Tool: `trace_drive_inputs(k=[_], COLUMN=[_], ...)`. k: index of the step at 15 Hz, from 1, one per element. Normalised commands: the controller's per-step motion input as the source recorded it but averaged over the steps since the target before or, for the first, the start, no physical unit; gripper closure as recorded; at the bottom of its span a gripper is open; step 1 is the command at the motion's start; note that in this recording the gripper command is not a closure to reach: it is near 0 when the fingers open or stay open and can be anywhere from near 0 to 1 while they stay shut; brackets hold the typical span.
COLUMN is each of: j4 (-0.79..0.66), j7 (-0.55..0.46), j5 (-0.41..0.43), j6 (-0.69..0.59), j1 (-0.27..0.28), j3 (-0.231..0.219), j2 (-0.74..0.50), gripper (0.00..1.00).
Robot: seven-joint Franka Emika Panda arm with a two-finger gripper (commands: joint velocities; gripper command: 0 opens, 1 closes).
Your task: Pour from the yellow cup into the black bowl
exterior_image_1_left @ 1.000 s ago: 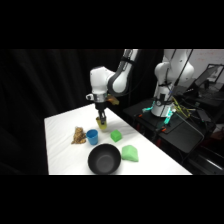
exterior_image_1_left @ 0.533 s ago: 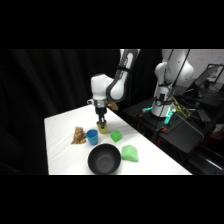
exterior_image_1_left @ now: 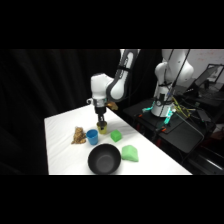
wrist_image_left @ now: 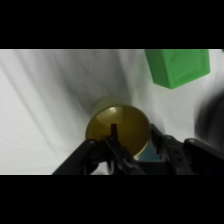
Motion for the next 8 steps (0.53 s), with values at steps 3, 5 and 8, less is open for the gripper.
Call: trace_drive_inputs(k=[3,5,8], j4=[-0.11,-0.22,-0.22], j7=[0.26,0.21,0.36], j5=[-0.246,-0.209,-0.328], j6=[-0.12,-0.21,-0.4], j1=[0.163,0.144,0.195], j3=[-0.149,-0.122,-0.179], j2=[-0.3,-0.57,-0.71], gripper=[0.0,0.0,0.0])
